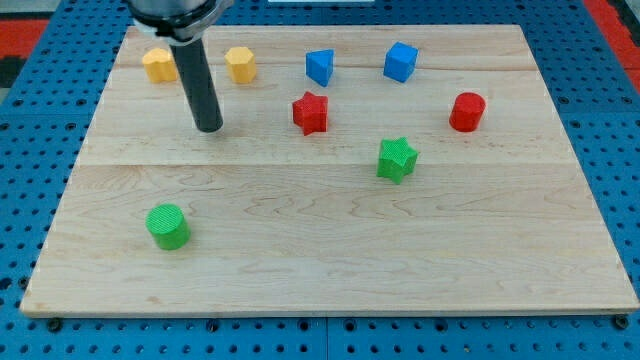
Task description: Point your arm towards red star
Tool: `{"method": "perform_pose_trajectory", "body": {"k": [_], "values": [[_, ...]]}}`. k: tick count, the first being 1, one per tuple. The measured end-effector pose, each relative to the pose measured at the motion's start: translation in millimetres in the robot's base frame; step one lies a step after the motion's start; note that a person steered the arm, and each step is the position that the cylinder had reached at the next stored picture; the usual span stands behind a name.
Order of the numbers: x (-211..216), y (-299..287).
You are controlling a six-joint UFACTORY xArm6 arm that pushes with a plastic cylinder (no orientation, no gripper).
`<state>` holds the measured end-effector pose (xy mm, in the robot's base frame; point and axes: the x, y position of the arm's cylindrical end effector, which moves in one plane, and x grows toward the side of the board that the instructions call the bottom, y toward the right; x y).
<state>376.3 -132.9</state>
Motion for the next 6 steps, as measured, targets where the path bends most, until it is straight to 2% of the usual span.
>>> {"method": "perform_pose_trajectory", "body": {"k": [2, 4, 5, 6], "values": [[-51, 21], [-47, 59], [20, 64], [74, 115]]}}
